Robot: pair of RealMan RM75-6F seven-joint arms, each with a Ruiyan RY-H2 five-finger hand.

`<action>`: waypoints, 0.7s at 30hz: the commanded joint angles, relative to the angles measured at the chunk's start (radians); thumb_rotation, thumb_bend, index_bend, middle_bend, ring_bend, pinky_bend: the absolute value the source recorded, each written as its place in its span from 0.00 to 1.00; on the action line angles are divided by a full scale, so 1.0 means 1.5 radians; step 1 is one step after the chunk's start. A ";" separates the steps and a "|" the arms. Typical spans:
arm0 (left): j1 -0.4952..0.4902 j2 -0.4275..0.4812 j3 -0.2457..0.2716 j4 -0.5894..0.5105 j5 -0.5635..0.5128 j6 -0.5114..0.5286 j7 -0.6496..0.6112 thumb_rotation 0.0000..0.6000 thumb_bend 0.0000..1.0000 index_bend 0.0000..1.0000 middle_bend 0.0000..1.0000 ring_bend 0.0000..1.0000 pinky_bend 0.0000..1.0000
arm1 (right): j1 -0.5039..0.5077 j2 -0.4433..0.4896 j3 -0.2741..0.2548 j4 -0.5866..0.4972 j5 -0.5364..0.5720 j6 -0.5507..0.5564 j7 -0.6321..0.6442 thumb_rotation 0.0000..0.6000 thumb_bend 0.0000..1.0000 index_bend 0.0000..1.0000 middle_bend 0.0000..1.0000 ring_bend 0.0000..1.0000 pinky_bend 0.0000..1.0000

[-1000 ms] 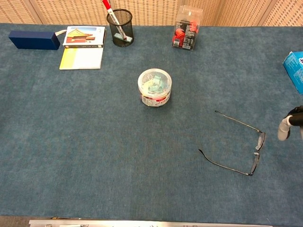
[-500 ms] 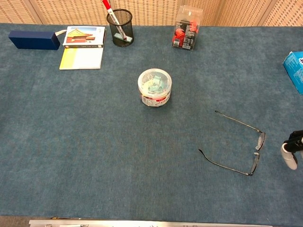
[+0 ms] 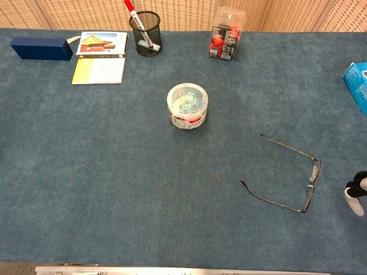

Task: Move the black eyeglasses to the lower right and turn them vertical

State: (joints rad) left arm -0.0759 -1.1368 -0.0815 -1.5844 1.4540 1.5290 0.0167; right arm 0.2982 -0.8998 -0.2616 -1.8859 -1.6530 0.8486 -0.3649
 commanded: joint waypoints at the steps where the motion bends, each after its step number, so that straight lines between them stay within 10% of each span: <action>1: 0.000 0.000 0.000 0.000 0.000 0.000 0.000 1.00 0.38 0.48 0.54 0.40 0.53 | 0.007 -0.008 0.005 -0.009 0.028 -0.025 -0.024 1.00 1.00 0.46 0.40 0.28 0.35; 21: 0.002 0.002 -0.002 -0.001 0.000 0.002 -0.004 1.00 0.38 0.48 0.54 0.40 0.53 | 0.031 -0.040 0.006 -0.016 0.052 -0.059 -0.042 1.00 1.00 0.33 0.29 0.17 0.27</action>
State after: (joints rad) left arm -0.0730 -1.1335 -0.0841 -1.5857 1.4545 1.5323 0.0107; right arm 0.3441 -0.9592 -0.2526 -1.9100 -1.5737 0.7604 -0.4289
